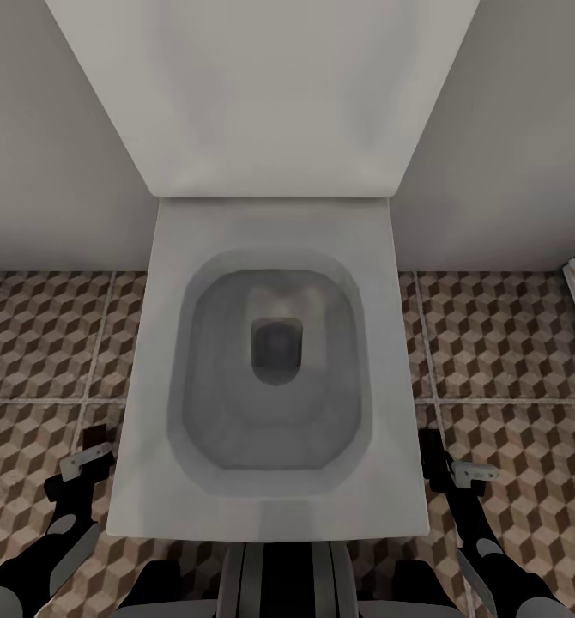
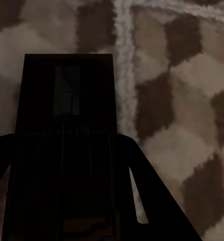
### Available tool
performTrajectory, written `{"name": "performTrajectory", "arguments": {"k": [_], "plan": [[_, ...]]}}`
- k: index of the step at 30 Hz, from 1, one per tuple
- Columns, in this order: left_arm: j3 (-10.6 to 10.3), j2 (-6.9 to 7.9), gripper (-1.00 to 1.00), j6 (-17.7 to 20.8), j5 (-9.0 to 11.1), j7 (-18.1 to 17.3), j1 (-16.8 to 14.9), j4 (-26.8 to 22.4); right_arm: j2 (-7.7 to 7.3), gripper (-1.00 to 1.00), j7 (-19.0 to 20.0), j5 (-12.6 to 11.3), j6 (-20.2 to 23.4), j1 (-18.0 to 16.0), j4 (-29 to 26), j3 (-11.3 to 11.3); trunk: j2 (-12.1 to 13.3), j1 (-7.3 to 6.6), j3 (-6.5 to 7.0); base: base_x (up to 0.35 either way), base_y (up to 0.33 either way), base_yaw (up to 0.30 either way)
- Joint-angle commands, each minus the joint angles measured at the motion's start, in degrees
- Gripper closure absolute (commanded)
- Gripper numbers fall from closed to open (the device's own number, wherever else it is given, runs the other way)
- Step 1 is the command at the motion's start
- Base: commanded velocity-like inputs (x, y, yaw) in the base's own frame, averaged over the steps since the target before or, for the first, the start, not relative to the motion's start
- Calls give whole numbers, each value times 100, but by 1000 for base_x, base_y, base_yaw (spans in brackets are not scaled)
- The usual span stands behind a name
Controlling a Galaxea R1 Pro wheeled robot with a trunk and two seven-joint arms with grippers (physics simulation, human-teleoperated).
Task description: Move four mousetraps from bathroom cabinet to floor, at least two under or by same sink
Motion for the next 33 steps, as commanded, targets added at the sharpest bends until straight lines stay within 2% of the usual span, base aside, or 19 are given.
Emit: {"name": "performTrajectory", "arguments": {"k": [1,6,9,33], "plan": [[-47,8,100,-22,29,49,-4,-2,-5,100,0,-65,-22,-2,3,38,-1,-1,-3,0,0,0],[-49,7,100,-22,29,50,-4,1,-5,100,0,-65,-26,-2,2,38,-1,-1,-3,0,0,0],[-49,-4,100,-33,23,51,-4,2,-5,100,0,-66,-25,-2,3,38,-5,7,-69,0,0,0],[-48,2,100,-232,29,110,-4,2,-5,100,0,-65,-27,-2,4,38,-5,7,-69,0,0,0]]}}
